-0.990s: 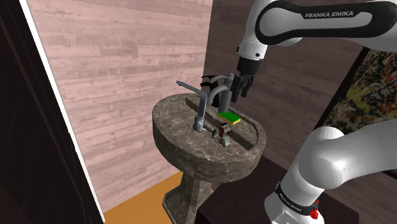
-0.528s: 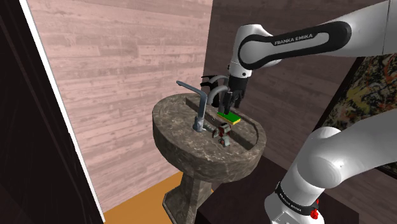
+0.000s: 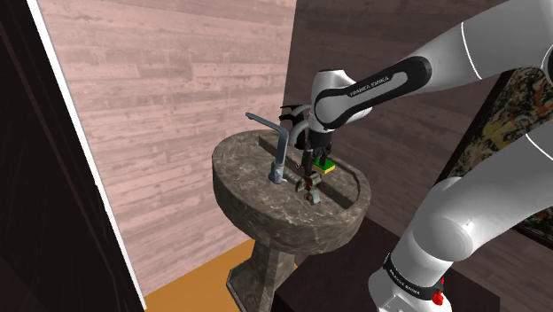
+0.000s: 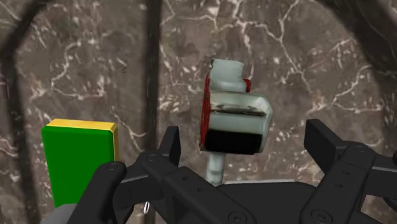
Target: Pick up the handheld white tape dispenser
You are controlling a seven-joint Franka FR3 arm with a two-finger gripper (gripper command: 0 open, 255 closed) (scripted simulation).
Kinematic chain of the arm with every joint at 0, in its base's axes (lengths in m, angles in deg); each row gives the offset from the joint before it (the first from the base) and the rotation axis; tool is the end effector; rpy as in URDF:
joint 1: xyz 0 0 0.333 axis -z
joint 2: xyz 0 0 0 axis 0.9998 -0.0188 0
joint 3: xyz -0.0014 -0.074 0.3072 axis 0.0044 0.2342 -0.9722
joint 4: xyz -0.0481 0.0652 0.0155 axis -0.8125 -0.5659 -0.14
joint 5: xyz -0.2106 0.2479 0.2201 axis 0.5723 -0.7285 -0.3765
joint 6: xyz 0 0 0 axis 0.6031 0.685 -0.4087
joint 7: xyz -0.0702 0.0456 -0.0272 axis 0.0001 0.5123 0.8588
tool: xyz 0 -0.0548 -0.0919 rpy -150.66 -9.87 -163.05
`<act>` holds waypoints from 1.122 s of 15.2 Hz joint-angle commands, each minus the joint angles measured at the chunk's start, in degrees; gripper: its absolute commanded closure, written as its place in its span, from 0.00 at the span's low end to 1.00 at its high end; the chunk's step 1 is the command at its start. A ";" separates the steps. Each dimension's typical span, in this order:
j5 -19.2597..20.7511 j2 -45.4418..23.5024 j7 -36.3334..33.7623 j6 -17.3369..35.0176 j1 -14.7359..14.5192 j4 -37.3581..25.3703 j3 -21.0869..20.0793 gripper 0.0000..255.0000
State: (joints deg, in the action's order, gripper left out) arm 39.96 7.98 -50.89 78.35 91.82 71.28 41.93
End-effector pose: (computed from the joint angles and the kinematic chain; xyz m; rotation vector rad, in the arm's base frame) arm 0.3891 -0.0578 0.3701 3.1098 0.0291 -0.1192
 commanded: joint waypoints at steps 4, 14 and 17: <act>0.28 -2.87 -0.08 4.91 0.15 2.03 0.26 0.00; 0.29 -3.86 -0.19 6.34 0.11 2.48 0.26 1.00; 0.32 -3.82 -0.13 6.39 0.14 2.56 0.33 1.00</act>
State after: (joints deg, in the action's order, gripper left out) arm 40.27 4.17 -51.11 84.72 92.00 73.77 42.28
